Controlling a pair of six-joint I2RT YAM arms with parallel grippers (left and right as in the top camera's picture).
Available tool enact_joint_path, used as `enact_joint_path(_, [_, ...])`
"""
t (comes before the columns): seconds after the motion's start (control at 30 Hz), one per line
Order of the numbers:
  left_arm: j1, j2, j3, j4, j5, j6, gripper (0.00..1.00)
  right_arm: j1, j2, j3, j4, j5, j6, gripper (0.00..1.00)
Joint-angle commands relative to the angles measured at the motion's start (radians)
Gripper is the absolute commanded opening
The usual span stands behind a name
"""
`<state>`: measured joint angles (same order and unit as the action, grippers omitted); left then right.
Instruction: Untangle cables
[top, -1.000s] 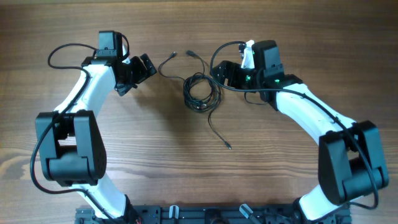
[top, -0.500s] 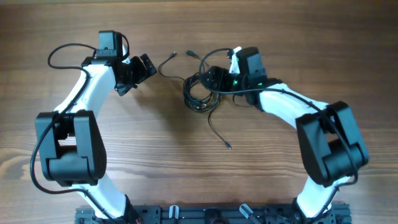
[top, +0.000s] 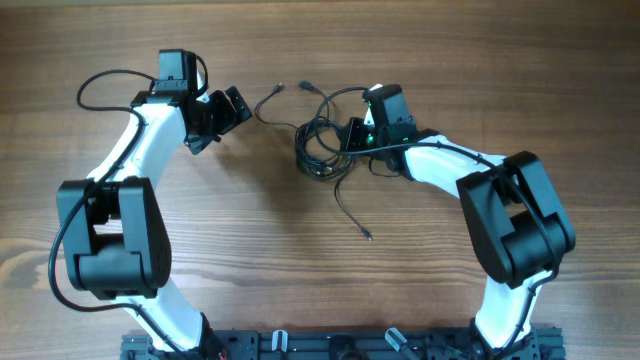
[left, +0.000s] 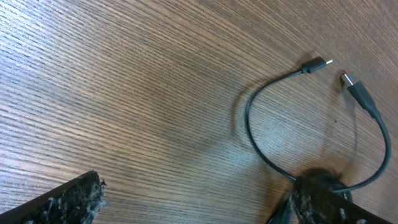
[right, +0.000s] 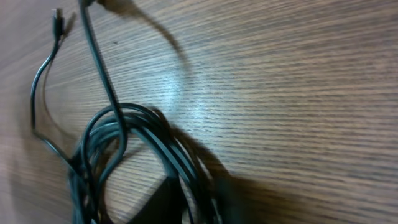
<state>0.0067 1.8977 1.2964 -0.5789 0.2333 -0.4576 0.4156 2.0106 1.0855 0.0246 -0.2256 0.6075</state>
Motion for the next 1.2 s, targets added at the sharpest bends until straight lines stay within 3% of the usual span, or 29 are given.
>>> enact_joint_path(0.0, [-0.003,-0.017,0.013,0.003,-0.006,-0.006,1.0,-0.005,0.027,0.003,-0.018,0.046,0.002,0.04])
enact_joint_path(0.2, [-0.003,-0.017,0.013,0.003,-0.006,-0.006,1.0,-0.045,-0.028,0.003,-0.08,-0.01,-0.002,0.06])
enact_joint_path(0.3, [-0.003,-0.017,0.013,0.003,-0.006,-0.006,1.0,-0.073,-0.094,0.003,-0.155,-0.023,-0.01,0.17])
enact_joint_path(0.37, [-0.003,-0.017,0.013,0.002,-0.006,-0.006,1.0,-0.092,-0.148,0.003,-0.209,-0.023,-0.027,0.35])
enact_joint_path(0.4, [-0.003,-0.017,0.013,0.002,-0.006,-0.006,1.0,-0.1,-0.175,0.003,-0.23,-0.023,-0.04,0.57])
enact_joint_path(0.43, [-0.003,-0.017,0.013,0.002,-0.006,-0.006,1.0,-0.113,-0.222,0.003,-0.261,-0.023,-0.064,0.89])
enact_joint_path(0.47, [-0.003,-0.017,0.013,0.003,-0.006,-0.006,1.0,-0.117,-0.242,0.003,-0.274,-0.023,-0.072,0.93])
enact_joint_path(0.7, [-0.003,-0.017,0.013,0.003,-0.006,-0.006,1.0,-0.159,-0.373,0.003,-0.347,0.003,-0.124,1.0])
enact_joint_path(0.97, [-0.003,-0.017,0.013,0.002,-0.006,-0.006,1.0,-0.179,-0.377,0.003,-0.39,0.321,-0.137,1.0])
enact_joint_path(1.17, [-0.003,-0.017,0.013,0.002,-0.006,-0.006,1.0,-0.18,-0.377,0.003,-0.392,0.332,-0.137,1.0])
